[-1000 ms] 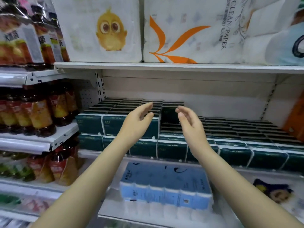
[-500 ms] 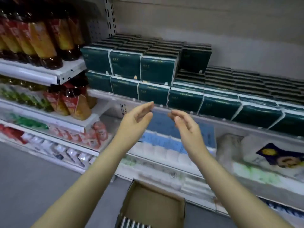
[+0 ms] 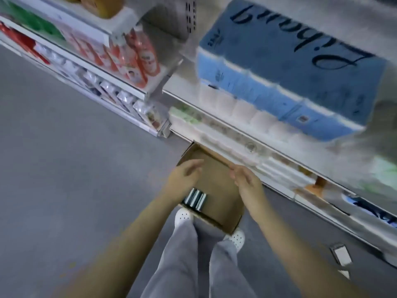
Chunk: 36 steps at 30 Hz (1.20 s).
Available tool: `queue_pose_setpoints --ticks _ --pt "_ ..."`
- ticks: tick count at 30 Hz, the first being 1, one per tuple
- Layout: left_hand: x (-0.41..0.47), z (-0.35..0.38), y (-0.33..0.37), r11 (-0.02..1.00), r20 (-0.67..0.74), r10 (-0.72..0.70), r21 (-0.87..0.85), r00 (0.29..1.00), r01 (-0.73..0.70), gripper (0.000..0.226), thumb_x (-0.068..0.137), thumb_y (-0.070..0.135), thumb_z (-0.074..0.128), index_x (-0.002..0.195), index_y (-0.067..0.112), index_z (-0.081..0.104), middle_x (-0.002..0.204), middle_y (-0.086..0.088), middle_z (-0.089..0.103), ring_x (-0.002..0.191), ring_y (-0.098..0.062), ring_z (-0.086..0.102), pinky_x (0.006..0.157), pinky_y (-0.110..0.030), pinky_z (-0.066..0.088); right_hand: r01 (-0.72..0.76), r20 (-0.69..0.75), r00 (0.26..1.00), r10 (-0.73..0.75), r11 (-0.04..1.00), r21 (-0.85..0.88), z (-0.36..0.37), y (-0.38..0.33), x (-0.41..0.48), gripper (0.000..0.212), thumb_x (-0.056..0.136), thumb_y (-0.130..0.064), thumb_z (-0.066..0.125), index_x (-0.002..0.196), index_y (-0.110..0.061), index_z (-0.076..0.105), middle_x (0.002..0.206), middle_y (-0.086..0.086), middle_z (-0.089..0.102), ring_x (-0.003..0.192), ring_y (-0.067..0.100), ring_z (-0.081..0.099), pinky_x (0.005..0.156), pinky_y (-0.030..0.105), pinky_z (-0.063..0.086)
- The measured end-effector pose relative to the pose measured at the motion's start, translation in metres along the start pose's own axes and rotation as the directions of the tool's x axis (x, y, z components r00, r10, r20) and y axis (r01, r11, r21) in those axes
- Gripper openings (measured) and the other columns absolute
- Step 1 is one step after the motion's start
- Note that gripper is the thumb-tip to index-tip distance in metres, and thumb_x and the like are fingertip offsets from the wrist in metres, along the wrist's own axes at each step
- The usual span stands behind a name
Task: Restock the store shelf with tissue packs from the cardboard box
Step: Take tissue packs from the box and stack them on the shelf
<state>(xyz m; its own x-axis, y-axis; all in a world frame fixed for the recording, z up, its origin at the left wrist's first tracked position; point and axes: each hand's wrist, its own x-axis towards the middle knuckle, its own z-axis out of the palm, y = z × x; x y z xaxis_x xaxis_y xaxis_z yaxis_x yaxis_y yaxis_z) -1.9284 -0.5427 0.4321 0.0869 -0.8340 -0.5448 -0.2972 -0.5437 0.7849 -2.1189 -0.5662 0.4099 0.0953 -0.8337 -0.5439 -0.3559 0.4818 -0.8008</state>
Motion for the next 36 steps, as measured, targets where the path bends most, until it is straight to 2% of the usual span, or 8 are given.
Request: queue_pose_setpoints --ticks 4,9,12,17,22,26,31,36 --pt "0.036 0.047 -0.1 0.973 0.049 -0.231 0.003 0.972 0.232 0.033 0.098 0.016 0.05 0.129 0.015 0.059 0.127 0.002 0.059 0.12 -0.016 0.055 0.105 -0.028 0.039 -0.246 -0.009 0.969 0.248 0.964 0.101 0.03 0.1 0.033 0.023 0.101 -0.022 0.047 0.09 -0.031 0.065 0.117 0.005 0.068 0.115 0.023 0.06 0.108 0.044 0.041" --pt "0.112 0.115 -0.23 0.911 0.059 -0.406 0.105 0.912 0.398 0.04 0.101 0.019 0.038 0.139 0.021 0.05 0.145 0.001 0.048 0.132 -0.017 0.045 0.104 -0.019 0.028 -0.566 0.043 0.819 0.573 0.791 0.231 0.069 0.244 0.104 0.025 0.105 -0.017 0.035 0.116 -0.011 0.057 0.132 0.014 0.058 0.127 0.029 0.05 0.112 0.041 0.036" --pt "0.166 0.148 -0.295 0.896 0.106 -0.432 0.163 0.896 0.413 0.045 0.101 0.014 0.035 0.145 0.014 0.041 0.15 -0.005 0.041 0.137 -0.021 0.038 0.104 -0.019 0.027 -0.667 0.047 0.727 0.685 0.688 0.287 0.096 0.314 0.148 0.034 0.102 -0.023 0.045 0.128 -0.005 0.055 0.138 0.018 0.054 0.129 0.031 0.05 0.107 0.04 0.04" --pt "0.238 0.184 -0.398 0.847 0.156 -0.513 0.251 0.844 0.469 0.045 0.096 0.01 0.041 0.14 0.006 0.042 0.143 -0.011 0.046 0.129 -0.027 0.045 0.091 -0.022 0.033 -0.81 0.106 0.571 0.814 0.539 0.23 0.154 0.41 0.203 0.048 0.104 -0.04 0.035 0.145 -0.017 0.041 0.147 0.008 0.045 0.137 0.027 0.042 0.115 0.043 0.032" --pt "0.272 0.203 -0.458 0.794 0.182 -0.577 0.352 0.796 0.495 0.038 0.094 0.01 0.048 0.13 -0.001 0.045 0.13 -0.019 0.05 0.121 -0.034 0.049 0.09 -0.033 0.042 -0.84 0.046 0.542 0.839 0.542 0.015 0.192 0.453 0.242 0.052 0.104 -0.046 0.03 0.14 -0.012 0.045 0.14 0.011 0.05 0.129 0.026 0.047 0.097 0.033 0.036" --pt "0.287 0.217 -0.475 0.751 0.169 -0.618 0.418 0.768 0.512 0.041 0.095 0.007 0.045 0.135 -0.004 0.04 0.136 -0.023 0.044 0.121 -0.035 0.047 0.085 -0.032 0.041 -0.859 0.058 0.511 0.857 0.511 0.011 0.202 0.478 0.264 0.061 0.102 -0.054 0.025 0.145 -0.014 0.04 0.148 0.013 0.044 0.135 0.029 0.042 0.107 0.04 0.033" --pt "0.3 0.228 -0.468 0.69 0.046 -0.663 0.424 0.747 0.587 0.032 0.1 0.009 0.04 0.129 -0.001 0.049 0.137 -0.02 0.044 0.124 -0.032 0.045 0.101 -0.036 0.039 -0.858 0.112 0.512 0.851 0.512 0.036 0.206 0.49 0.272 0.066 0.101 -0.058 0.025 0.147 -0.012 0.037 0.15 0.012 0.041 0.137 0.029 0.04 0.111 0.043 0.031" --pt "0.301 0.224 -0.477 0.695 0.141 -0.699 0.367 0.701 0.618 0.042 0.099 0.006 0.039 0.141 0.001 0.037 0.138 -0.019 0.046 0.122 -0.031 0.047 0.089 -0.031 0.041 -0.855 0.156 0.519 0.84 0.512 0.084 0.196 0.483 0.266 0.065 0.102 -0.057 0.02 0.151 -0.015 0.032 0.155 0.01 0.035 0.141 0.028 0.033 0.115 0.042 0.023"
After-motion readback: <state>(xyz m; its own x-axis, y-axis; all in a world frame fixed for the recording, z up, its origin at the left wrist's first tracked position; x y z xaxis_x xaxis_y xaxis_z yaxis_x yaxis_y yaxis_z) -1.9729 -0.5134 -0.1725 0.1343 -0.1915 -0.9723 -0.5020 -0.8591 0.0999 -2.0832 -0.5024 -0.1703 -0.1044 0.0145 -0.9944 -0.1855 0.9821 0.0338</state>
